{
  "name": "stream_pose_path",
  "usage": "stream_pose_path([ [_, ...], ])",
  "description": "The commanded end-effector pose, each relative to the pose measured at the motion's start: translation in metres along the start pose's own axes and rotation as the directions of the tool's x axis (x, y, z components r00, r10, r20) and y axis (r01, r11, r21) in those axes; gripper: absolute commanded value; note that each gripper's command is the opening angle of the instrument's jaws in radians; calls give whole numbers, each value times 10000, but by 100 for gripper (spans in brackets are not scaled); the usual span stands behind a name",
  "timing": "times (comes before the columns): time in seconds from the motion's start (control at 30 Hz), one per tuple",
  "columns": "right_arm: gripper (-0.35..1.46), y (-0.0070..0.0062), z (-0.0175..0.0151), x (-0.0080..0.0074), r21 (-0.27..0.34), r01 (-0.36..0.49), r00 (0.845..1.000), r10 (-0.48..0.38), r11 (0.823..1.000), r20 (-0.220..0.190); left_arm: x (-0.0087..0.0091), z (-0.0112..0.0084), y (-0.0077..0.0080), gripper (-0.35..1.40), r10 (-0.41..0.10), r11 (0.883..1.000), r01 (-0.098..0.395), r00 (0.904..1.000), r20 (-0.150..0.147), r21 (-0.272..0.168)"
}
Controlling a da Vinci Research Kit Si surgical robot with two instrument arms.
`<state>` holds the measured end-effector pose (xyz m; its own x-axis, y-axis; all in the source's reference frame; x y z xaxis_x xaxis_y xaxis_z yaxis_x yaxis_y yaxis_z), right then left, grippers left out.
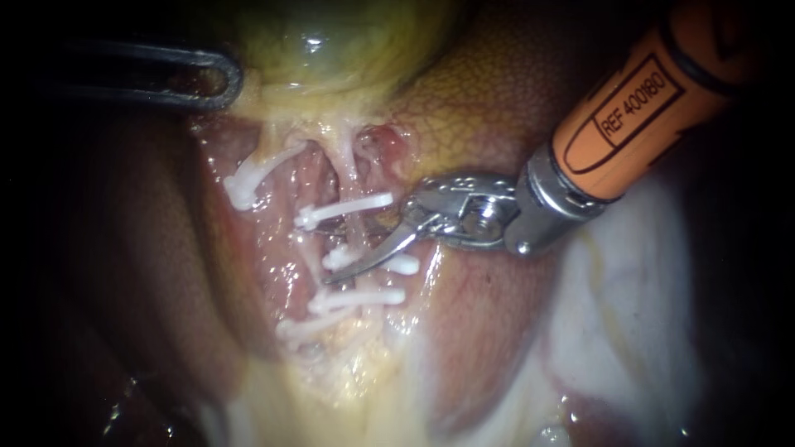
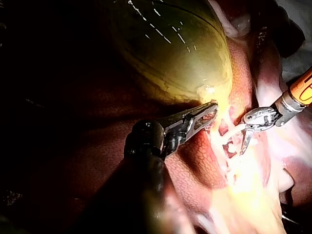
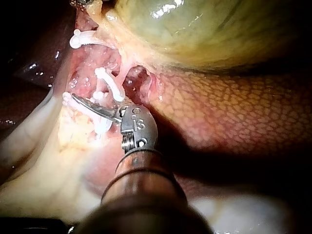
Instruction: Go to the cutting position right tube
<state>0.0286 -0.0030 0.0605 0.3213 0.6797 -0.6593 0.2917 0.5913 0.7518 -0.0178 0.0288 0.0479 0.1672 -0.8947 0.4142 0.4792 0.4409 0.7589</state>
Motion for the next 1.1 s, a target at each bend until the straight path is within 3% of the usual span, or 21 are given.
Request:
stream_pose_path([
  [0.03,98,1,2,1,-25,46,10000,-46,10000,-1,0,0,0,-35,-2,10000,2,10000,-2,-4],
  [0.43,98,2,9,6,94,80,9986,-75,9999,-532,0,1,-1,-35,-5,10000,5,10000,1,-10],
  [0.9,98,-40,11,37,1089,218,9927,-86,9938,-1204,0,-1,-1,-35,-4,10000,4,10000,-4,-2],
  [1.1,98,-42,10,42,1134,205,9907,-49,9933,-1363,0,-1,-1,-35,-4,10000,4,10000,-4,-1],
])
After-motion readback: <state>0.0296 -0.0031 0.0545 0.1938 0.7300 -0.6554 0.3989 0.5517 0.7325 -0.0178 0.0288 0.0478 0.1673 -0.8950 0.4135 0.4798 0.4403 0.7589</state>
